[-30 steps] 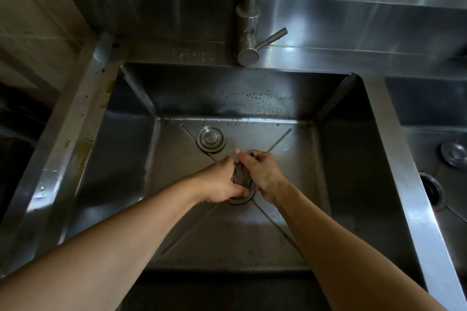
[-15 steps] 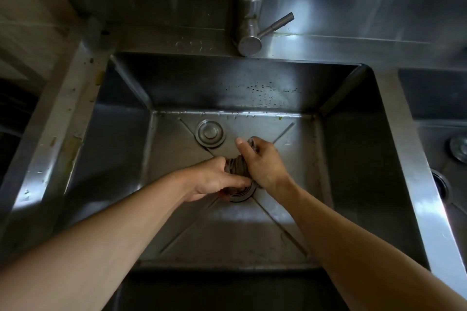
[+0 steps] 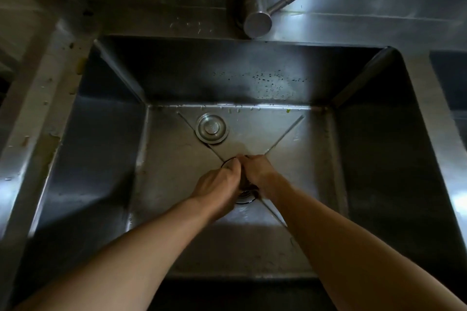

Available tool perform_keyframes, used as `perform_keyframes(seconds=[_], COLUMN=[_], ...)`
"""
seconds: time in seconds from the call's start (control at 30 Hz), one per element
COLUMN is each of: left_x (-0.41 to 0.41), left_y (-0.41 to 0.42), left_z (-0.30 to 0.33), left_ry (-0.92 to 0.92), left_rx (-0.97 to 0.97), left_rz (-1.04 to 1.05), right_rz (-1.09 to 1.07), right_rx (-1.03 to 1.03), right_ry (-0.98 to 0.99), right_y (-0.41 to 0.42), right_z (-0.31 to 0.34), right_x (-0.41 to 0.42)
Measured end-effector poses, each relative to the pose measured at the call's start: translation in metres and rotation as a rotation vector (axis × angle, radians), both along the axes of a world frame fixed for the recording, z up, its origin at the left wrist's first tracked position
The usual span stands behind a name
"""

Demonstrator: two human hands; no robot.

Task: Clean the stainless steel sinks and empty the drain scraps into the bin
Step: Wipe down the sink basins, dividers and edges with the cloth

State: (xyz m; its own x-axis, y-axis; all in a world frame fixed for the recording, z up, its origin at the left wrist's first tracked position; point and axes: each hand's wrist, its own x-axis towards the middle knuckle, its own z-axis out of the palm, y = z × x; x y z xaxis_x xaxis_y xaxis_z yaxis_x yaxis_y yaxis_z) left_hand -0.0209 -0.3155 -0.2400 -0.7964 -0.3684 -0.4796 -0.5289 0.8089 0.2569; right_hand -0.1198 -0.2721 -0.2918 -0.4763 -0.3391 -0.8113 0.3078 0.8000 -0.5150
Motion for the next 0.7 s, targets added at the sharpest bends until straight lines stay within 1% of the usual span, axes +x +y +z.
perform_keyframes(seconds=[0.17, 0.3, 0.4, 0.47, 0.57, 0.63, 0.7], left_x=[-0.002, 0.001, 0.000, -0.001, 0.002, 0.003, 0.003], left_y=[-0.006, -0.009, -0.010, -0.009, -0.010, -0.015, -0.021], left_z=[-0.024, -0.032, -0.036, -0.034, -0.021, -0.015, -0.007], left_ry=[0.028, 0.053, 0.097, 0.114, 0.043, 0.013, 0.036], left_rx=[-0.088, -0.119, -0.112, -0.075, 0.045, 0.226, 0.480], left_rz=[-0.089, -0.148, -0.115, -0.047, 0.156, 0.336, 0.553], right_rz=[-0.063, -0.080, -0.140, -0.177, -0.174, -0.146, -0.169], right_rx=[0.051, 0.160, 0.131, 0.045, -0.050, -0.148, -0.312], right_ry=[-0.086, -0.179, -0.201, -0.260, -0.458, -0.555, -0.662], right_y=[-0.009, -0.015, -0.014, -0.007, 0.011, 0.022, 0.033], right_z=[-0.018, -0.026, -0.025, -0.021, 0.001, 0.018, 0.037], right_x=[-0.002, -0.005, -0.005, -0.006, -0.012, -0.017, -0.022])
